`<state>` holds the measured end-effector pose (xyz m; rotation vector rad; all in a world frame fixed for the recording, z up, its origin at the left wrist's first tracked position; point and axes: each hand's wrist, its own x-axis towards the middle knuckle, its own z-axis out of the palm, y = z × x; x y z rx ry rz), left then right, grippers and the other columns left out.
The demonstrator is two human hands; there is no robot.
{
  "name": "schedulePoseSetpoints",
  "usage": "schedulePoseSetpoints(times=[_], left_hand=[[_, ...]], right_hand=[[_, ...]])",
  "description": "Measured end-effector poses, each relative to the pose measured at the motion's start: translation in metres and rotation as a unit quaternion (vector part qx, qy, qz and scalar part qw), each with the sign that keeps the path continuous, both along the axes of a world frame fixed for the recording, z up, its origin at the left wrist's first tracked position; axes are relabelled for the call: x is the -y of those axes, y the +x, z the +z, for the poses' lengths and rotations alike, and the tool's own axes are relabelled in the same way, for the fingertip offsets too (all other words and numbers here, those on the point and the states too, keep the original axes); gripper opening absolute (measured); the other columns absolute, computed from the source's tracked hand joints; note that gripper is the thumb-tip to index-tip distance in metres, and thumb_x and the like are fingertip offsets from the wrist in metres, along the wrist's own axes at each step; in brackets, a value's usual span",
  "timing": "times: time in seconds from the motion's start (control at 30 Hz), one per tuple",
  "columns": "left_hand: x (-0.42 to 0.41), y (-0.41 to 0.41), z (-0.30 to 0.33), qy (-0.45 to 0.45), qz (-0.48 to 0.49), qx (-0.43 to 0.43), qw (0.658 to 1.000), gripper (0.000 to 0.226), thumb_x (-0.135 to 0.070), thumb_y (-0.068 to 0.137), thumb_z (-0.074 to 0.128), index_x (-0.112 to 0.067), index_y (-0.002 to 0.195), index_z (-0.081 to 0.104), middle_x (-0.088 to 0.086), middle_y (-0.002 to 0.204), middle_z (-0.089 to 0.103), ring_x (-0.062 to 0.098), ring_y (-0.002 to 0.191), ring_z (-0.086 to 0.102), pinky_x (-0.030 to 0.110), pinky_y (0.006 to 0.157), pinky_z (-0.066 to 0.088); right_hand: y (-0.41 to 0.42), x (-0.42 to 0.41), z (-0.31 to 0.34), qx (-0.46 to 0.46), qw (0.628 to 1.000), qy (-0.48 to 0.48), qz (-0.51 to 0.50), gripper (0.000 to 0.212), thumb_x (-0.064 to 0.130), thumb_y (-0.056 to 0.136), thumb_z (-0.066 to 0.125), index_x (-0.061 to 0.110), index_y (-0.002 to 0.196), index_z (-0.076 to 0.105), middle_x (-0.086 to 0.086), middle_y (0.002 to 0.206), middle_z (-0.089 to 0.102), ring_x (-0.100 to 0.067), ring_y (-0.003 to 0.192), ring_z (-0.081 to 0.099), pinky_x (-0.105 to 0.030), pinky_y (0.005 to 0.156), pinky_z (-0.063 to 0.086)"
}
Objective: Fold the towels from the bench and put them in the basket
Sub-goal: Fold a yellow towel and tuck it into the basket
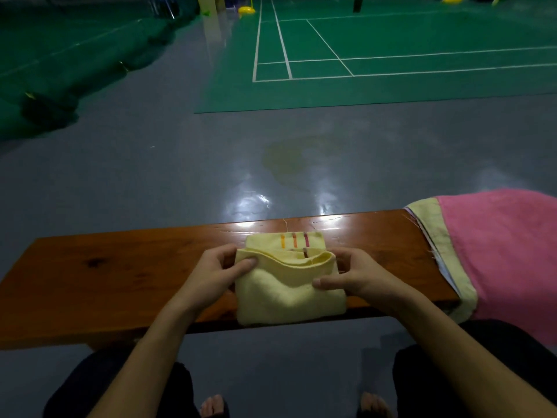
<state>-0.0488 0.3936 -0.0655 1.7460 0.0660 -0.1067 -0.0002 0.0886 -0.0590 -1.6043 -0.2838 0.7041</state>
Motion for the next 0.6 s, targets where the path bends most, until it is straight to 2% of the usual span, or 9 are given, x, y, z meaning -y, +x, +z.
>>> schedulePoseSetpoints(times=[0.1, 0.17, 0.2, 0.27, 0.33, 0.43, 0.47, 0.53, 0.6], left_hand=[[0.005, 0.012, -0.004, 0.008, 0.019, 0.015, 1.000, 0.014, -0.016, 0.100, 0.070, -0.009, 0.111, 0.075, 0.010, 0.099, 0.079, 0.014, 0.084, 0.072, 0.027, 0.062, 0.055], [0.009, 0.021, -0.007, 0.010, 0.044, 0.022, 0.999, 0.014, -0.014, 0.101, 0.068, -0.009, 0.112, 0.074, 0.007, 0.099, 0.078, 0.012, 0.084, 0.072, 0.024, 0.063, 0.054], [0.010, 0.027, -0.009, 0.014, 0.060, 0.022, 0.998, 0.013, -0.013, 0.102, 0.067, -0.009, 0.112, 0.074, 0.006, 0.100, 0.079, 0.013, 0.087, 0.073, 0.024, 0.065, 0.056], [0.011, 0.040, -0.016, 0.040, 0.080, 0.013, 0.996, 0.011, -0.015, 0.103, 0.066, -0.011, 0.109, 0.073, 0.005, 0.101, 0.079, 0.019, 0.091, 0.075, 0.033, 0.072, 0.060], [0.011, 0.052, -0.027, 0.098, 0.096, 0.009, 0.991, 0.010, -0.020, 0.103, 0.067, -0.014, 0.102, 0.074, 0.004, 0.096, 0.078, 0.023, 0.089, 0.074, 0.043, 0.077, 0.059], [0.016, 0.063, -0.034, 0.168, 0.135, 0.004, 0.976, 0.026, -0.039, 0.094, 0.067, -0.014, 0.092, 0.073, 0.003, 0.088, 0.076, 0.028, 0.086, 0.072, 0.045, 0.076, 0.056], [0.017, 0.065, -0.035, 0.198, 0.142, 0.006, 0.970, 0.028, -0.041, 0.094, 0.067, -0.014, 0.090, 0.072, 0.003, 0.086, 0.075, 0.029, 0.085, 0.071, 0.043, 0.073, 0.055], [0.020, 0.069, -0.037, 0.262, 0.161, 0.004, 0.952, 0.025, -0.036, 0.098, 0.067, -0.013, 0.089, 0.069, 0.003, 0.086, 0.074, 0.029, 0.084, 0.068, 0.039, 0.070, 0.050], [0.021, 0.072, -0.039, 0.312, 0.178, 0.005, 0.933, 0.023, -0.036, 0.097, 0.068, -0.014, 0.089, 0.069, 0.003, 0.089, 0.074, 0.029, 0.085, 0.067, 0.038, 0.069, 0.047]], right_hand=[[0.008, -0.002, -0.008, 0.029, 0.996, -0.034, -0.084, 0.026, 0.020, 0.096, 0.073, 0.020, 0.122, 0.075, 0.005, 0.116, 0.077, -0.012, 0.107, 0.073, -0.037, 0.085, 0.063], [0.015, -0.004, -0.013, 0.039, 0.990, -0.043, -0.131, 0.020, 0.027, 0.100, 0.068, 0.019, 0.116, 0.076, 0.003, 0.109, 0.078, -0.017, 0.101, 0.075, -0.036, 0.076, 0.064], [0.019, -0.006, -0.016, 0.050, 0.986, -0.053, -0.152, 0.019, 0.029, 0.102, 0.066, 0.018, 0.113, 0.077, 0.000, 0.106, 0.079, -0.020, 0.098, 0.076, -0.041, 0.075, 0.065], [0.028, -0.011, -0.023, 0.066, 0.977, -0.073, -0.188, 0.020, 0.032, 0.104, 0.064, 0.018, 0.106, 0.079, -0.004, 0.099, 0.079, -0.027, 0.091, 0.077, -0.050, 0.076, 0.066], [0.037, -0.016, -0.030, 0.074, 0.970, -0.078, -0.218, 0.022, 0.033, 0.103, 0.065, 0.017, 0.099, 0.081, -0.006, 0.092, 0.080, -0.030, 0.084, 0.077, -0.049, 0.072, 0.066], [0.048, -0.023, -0.041, 0.126, 0.951, -0.131, -0.250, 0.022, 0.032, 0.100, 0.068, 0.017, 0.090, 0.082, 0.001, 0.081, 0.079, -0.011, 0.073, 0.073, -0.030, 0.059, 0.058], [0.051, -0.025, -0.043, 0.147, 0.943, -0.154, -0.256, 0.022, 0.032, 0.100, 0.069, 0.017, 0.089, 0.082, 0.004, 0.080, 0.078, -0.005, 0.070, 0.071, -0.028, 0.060, 0.055], [0.058, -0.028, -0.051, 0.168, 0.932, -0.188, -0.259, 0.024, 0.036, 0.098, 0.069, 0.017, 0.093, 0.083, 0.008, 0.082, 0.077, -0.001, 0.071, 0.070, -0.031, 0.065, 0.057], [0.064, -0.031, -0.058, 0.195, 0.918, -0.240, -0.249, 0.029, 0.042, 0.097, 0.068, 0.017, 0.095, 0.083, 0.008, 0.084, 0.078, -0.005, 0.075, 0.071, -0.036, 0.071, 0.061]])
